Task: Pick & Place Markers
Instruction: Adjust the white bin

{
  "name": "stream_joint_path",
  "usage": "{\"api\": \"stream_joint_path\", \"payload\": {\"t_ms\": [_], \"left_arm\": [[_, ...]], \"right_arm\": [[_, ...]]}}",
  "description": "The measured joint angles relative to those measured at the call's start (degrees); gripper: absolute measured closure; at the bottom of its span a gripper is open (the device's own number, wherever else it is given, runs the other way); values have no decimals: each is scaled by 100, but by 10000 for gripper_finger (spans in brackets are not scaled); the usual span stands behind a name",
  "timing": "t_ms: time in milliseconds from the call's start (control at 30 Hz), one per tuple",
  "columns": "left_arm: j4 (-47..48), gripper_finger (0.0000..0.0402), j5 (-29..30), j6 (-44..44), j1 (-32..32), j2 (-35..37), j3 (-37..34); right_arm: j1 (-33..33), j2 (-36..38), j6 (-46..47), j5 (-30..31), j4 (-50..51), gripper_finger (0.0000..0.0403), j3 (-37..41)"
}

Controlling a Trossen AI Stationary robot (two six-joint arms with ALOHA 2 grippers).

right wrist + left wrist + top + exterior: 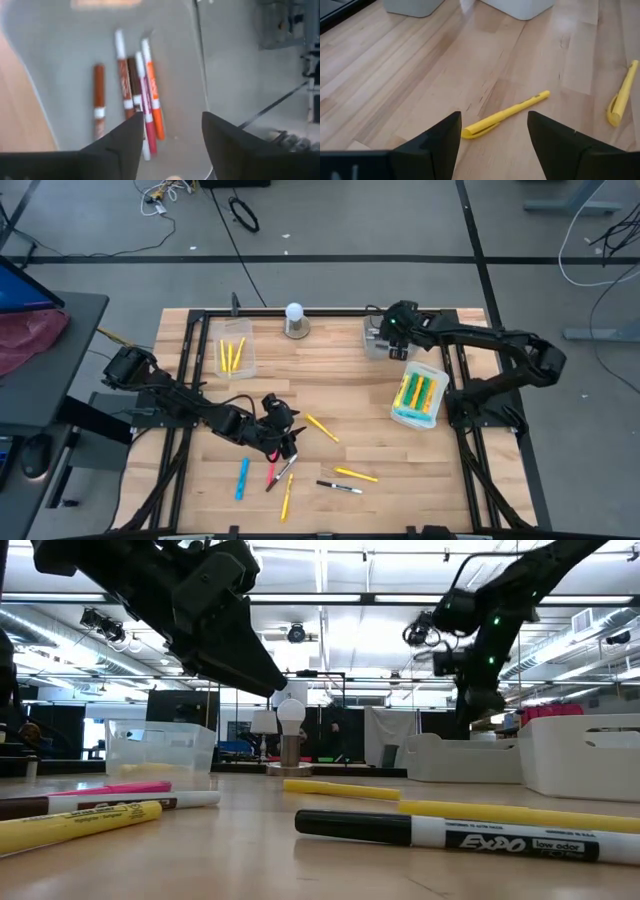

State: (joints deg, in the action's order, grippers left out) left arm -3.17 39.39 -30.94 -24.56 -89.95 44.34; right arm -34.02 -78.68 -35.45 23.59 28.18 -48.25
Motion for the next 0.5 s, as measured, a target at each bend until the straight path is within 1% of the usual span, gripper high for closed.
{"api": "stream_joint_path", "payload": {"t_ms": [133,200,267,333,367,400,500], "left_arm": [[-1,168,1,0,0,0,0],[-1,168,0,0,0,0,0],[-3,168,0,0,0,0,0],[-6,168,1,0,0,0,0],[-7,168,1,-5,0,0,0],[-8,168,1,-17,0,0,0],[-16,168,1,-33,0,-2,0]], "right_arm": [[375,527,1248,-68,259,192,0],[663,740,1952,-572,561,195,0],[1050,853,2639,-1328,894,204,0],[1513,850,3306,-2045,1159,219,0],[1744,809,3576,-2279,1305,229,0],[1991,730,3772,-2370,1375,241,0],[2569,412,4175,-2271,1546,283,0]]}}
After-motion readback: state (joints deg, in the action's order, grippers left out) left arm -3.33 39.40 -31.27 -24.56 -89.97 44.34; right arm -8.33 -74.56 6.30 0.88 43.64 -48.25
